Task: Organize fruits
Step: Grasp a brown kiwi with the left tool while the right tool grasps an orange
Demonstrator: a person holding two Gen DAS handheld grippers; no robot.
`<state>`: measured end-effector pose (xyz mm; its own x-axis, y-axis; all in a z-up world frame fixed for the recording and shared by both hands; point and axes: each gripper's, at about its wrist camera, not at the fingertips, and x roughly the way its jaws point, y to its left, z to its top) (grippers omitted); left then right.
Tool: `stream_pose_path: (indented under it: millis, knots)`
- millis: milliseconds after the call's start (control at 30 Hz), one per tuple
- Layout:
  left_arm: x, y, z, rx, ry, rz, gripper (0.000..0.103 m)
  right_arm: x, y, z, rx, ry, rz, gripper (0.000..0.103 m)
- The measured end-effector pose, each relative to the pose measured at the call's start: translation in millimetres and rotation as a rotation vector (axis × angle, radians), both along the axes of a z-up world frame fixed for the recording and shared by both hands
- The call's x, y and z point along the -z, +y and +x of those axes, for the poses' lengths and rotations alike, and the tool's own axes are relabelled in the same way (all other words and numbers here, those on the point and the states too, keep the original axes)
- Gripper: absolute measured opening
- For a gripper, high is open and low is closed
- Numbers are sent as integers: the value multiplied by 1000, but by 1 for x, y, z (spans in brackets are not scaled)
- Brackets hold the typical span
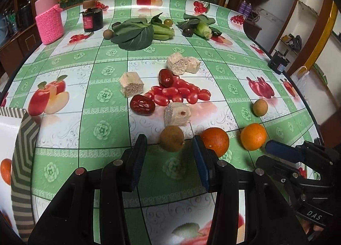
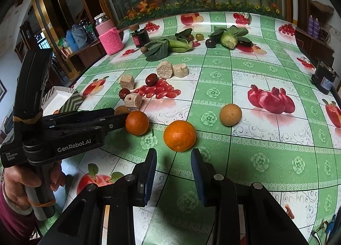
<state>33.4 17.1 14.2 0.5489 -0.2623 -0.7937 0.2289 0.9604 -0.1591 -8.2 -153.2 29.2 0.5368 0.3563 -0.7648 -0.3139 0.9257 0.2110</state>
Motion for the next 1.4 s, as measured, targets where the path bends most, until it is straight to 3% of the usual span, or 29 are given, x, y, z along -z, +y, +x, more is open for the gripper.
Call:
stream_pose_path:
  millis: [67, 133, 533, 833, 967, 1033, 1133, 1400]
  knots:
    - [0, -1, 0, 9, -6, 0, 27, 0, -1, 2, 3, 1, 0, 32]
    - [1, -1, 0, 7, -14, 8, 22, 0, -2, 3, 6, 1, 4, 32]
    - [-9, 15, -18, -32, -31, -38, 22, 8, 7, 22, 17, 5, -37, 32]
    - [-9, 21, -35, -39, -27, -48, 22, 10, 5, 28, -7, 2, 27, 28]
    - [-10, 25, -41, -42, -25, -49, 22, 8, 11, 24, -19, 20, -16, 28]
    - [-11, 28, -43, -49, -26, -52, 22, 4, 12, 23, 2, -1, -55, 30]
    - [-14, 33, -46, -55, -32, -56, 22, 1, 12, 27, 20, -13, -84, 44]
    - [-26, 41, -53, -63, -49, -54, 22, 5, 18, 48, 0, 6, -76, 44]
